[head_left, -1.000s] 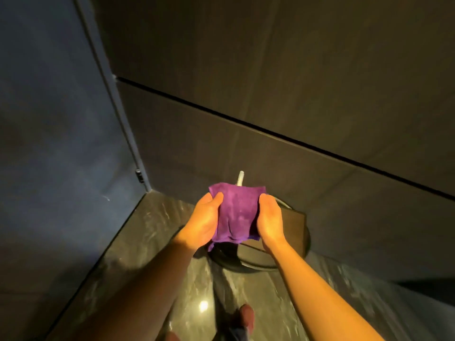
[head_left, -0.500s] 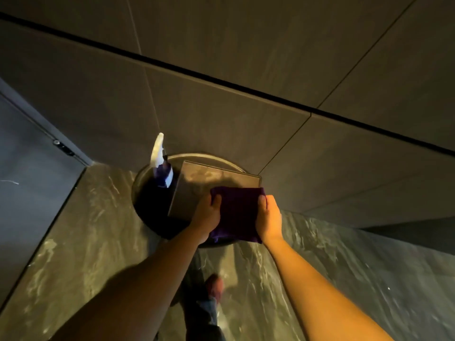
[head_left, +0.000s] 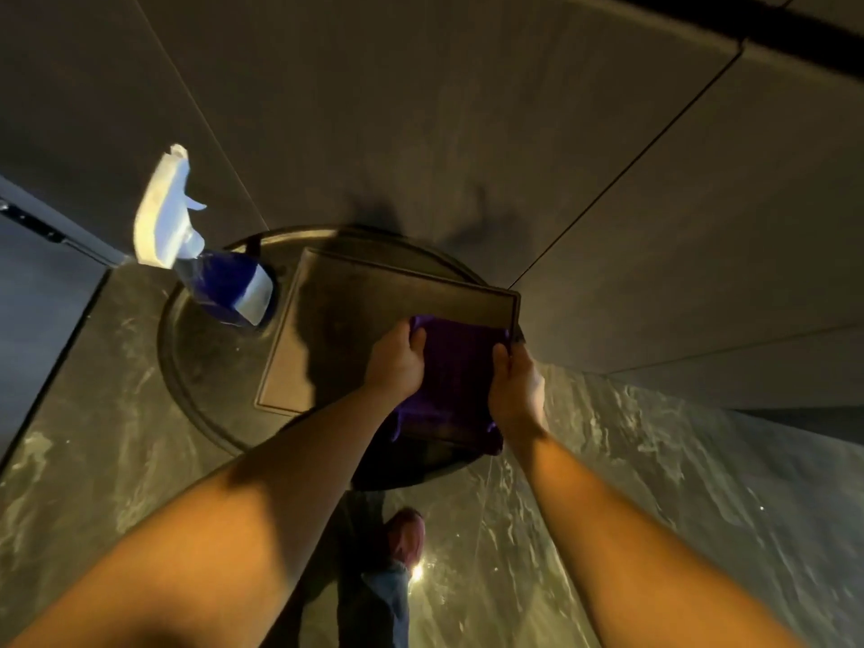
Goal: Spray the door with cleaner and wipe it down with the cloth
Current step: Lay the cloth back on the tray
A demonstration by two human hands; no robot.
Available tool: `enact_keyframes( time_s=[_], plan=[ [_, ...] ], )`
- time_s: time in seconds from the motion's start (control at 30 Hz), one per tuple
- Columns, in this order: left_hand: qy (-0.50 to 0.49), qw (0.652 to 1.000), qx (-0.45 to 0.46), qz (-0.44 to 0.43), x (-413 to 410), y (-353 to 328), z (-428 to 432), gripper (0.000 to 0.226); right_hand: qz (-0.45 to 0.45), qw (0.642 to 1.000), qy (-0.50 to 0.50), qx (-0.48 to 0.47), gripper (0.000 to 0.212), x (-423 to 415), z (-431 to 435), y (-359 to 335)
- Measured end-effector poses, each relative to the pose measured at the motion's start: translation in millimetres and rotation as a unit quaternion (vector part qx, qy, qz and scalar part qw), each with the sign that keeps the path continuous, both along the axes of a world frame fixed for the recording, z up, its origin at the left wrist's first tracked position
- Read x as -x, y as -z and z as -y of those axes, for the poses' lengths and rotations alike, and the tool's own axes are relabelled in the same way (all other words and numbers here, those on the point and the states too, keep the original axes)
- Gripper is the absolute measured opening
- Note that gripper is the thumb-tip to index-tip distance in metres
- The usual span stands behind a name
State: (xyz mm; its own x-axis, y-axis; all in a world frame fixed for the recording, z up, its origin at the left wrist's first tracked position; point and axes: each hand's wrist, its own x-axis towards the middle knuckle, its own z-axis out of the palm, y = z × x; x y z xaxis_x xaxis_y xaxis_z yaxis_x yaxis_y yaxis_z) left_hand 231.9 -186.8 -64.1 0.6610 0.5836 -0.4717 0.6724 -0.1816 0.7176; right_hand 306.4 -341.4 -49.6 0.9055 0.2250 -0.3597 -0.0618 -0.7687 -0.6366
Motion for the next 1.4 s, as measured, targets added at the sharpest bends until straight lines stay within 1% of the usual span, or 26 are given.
enact_keyframes(
  time_s=[0.17, 0.23, 0.33, 0.37, 0.43, 0.53, 0.6, 0.63, 0.77, 0.9, 0.97, 1.03, 1.13, 1.2, 1.3, 1.4],
  plan=[
    [0.048, 0.989, -0.137, 0.031, -11, 23, -7, 0.033, 0.088, 0.986, -0.042, 0.134, 0.034, -17, -11, 21],
    [0.056, 0.983, -0.172, 0.042, -14, 27, -9, 0.033, 0.12, 0.981, -0.046, 0.145, 0.032, -20, -12, 24],
    [0.021, 0.98, -0.185, 0.067, -10, 26, -8, 0.037, 0.179, 0.975, -0.047, 0.121, 0.025, -14, -9, 25],
    [0.018, 0.974, -0.215, 0.073, -5, 27, -6, 0.041, 0.203, 0.968, -0.066, 0.131, 0.026, -10, -8, 26],
    [0.052, 0.951, -0.295, 0.074, 8, 31, 1, 0.05, 0.231, 0.949, -0.127, 0.172, 0.041, -3, -5, 29],
    [0.202, 0.91, -0.357, 0.053, 22, 43, 7, 0.067, 0.213, 0.929, -0.239, 0.187, 0.066, 5, -6, 39],
    [0.275, 0.887, -0.37, 0.01, 25, 53, 8, 0.073, 0.203, 0.92, -0.265, 0.206, 0.072, 6, -7, 47],
    [0.29, 0.883, -0.368, -0.004, 26, 56, 8, 0.074, 0.207, 0.917, -0.263, 0.216, 0.074, 6, -6, 50],
    [0.31, 0.88, -0.358, -0.021, 26, 63, 5, 0.077, 0.205, 0.915, -0.26, 0.231, 0.08, 8, -2, 55],
    [0.325, 0.882, -0.34, -0.024, 29, 58, 1, 0.079, 0.206, 0.897, -0.275, 0.279, 0.077, 9, -5, 49],
    [0.337, 0.881, -0.331, -0.019, 35, 52, -5, 0.078, 0.196, 0.897, -0.282, 0.279, 0.076, 9, -8, 42],
    [0.332, 0.889, -0.315, 0.006, 50, 46, -15, 0.075, 0.188, 0.903, -0.289, 0.254, 0.073, 11, -13, 33],
    [0.264, 0.917, -0.295, 0.04, 79, 34, -34, 0.065, 0.189, 0.912, -0.3, 0.208, 0.069, 21, -29, 21],
    [0.21, 0.929, -0.302, 0.043, 103, 26, -49, 0.056, 0.184, 0.917, -0.31, 0.17, 0.068, 32, -46, 12],
    [0.152, 0.935, -0.319, 0.038, 143, 17, -72, 0.041, 0.162, 0.929, -0.319, 0.093, 0.064, 49, -76, 0],
    [0.109, 0.938, -0.329, 0.021, 181, 15, -93, 0.035, 0.162, 0.924, -0.339, 0.069, 0.057, 66, -110, -10]
  ],
)
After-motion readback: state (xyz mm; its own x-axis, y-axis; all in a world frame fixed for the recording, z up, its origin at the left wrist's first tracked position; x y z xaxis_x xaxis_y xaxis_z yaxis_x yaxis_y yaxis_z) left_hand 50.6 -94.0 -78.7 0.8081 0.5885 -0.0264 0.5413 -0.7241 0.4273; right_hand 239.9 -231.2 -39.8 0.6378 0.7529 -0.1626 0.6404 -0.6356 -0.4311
